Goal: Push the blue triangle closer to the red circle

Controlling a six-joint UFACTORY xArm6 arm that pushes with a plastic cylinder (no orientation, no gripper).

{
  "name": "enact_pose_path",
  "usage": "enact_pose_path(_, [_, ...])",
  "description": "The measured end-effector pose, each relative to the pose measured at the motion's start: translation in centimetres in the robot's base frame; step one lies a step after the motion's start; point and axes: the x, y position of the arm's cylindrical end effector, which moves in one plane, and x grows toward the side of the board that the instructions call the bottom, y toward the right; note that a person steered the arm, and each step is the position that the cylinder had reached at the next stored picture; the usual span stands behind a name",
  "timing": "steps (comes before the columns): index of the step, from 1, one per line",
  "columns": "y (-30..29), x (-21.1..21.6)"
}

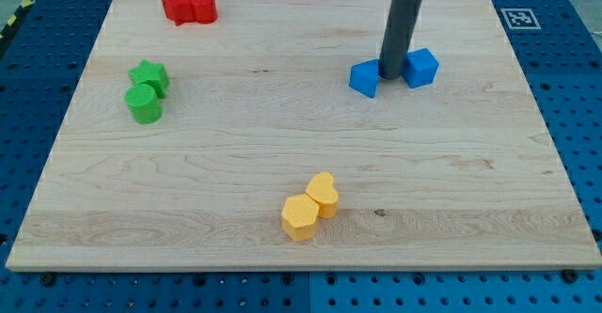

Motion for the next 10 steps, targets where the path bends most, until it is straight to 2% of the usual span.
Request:
enact_pose_path(3, [0.0, 1.7])
enact_pose_path(4, [-2.6, 1.7])
enact_pose_path(5, [-7.6, 1.7])
enact_pose_path(10, [-16.6, 1.7])
